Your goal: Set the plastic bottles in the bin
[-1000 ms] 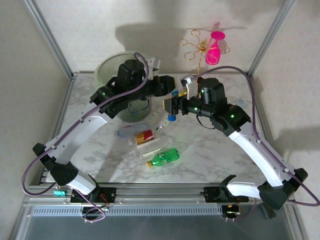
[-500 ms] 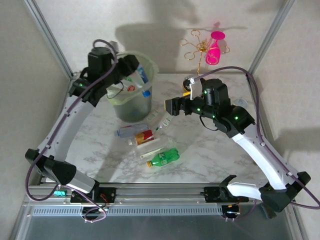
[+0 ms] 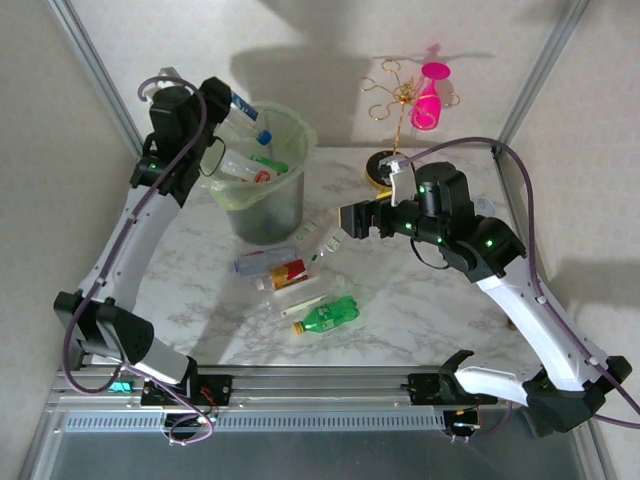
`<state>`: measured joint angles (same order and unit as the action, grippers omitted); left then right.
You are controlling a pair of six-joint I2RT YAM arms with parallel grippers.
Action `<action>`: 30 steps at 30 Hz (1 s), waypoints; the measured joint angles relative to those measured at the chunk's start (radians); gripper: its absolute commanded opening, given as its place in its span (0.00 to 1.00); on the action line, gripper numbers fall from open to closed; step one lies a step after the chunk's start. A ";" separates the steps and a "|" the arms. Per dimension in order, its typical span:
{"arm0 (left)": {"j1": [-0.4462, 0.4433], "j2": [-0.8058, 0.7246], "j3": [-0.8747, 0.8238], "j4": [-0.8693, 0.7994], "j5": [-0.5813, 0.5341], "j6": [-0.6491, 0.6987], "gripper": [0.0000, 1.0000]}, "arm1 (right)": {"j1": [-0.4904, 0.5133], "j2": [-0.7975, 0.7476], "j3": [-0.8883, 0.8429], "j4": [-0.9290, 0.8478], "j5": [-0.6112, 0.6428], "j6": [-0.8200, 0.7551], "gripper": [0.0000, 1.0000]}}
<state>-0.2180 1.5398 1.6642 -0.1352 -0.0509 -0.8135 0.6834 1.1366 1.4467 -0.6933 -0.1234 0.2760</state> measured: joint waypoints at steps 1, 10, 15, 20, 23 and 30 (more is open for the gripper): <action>0.000 0.013 -0.013 0.021 -0.017 -0.003 0.35 | 0.000 -0.005 0.000 -0.009 0.000 0.000 0.99; -0.038 0.098 -0.112 0.154 -0.174 -0.021 0.42 | 0.000 -0.031 0.000 -0.060 0.001 0.004 0.99; -0.104 0.107 -0.160 0.202 -0.251 -0.026 0.44 | 0.000 -0.047 -0.014 -0.059 0.000 0.017 0.99; -0.132 0.140 -0.194 0.238 -0.291 -0.049 0.56 | 0.000 -0.062 -0.045 -0.059 0.000 0.032 0.99; -0.133 0.183 -0.193 0.241 -0.286 -0.071 0.66 | 0.000 -0.064 -0.056 -0.059 -0.001 0.039 0.99; -0.128 0.234 -0.121 0.156 -0.274 -0.046 0.78 | 0.000 -0.074 -0.067 -0.057 0.000 0.046 0.99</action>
<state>-0.3462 1.7737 1.5436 0.0204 -0.3252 -0.8593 0.6834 1.0626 1.3796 -0.7506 -0.1238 0.3218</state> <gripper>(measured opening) 0.774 0.986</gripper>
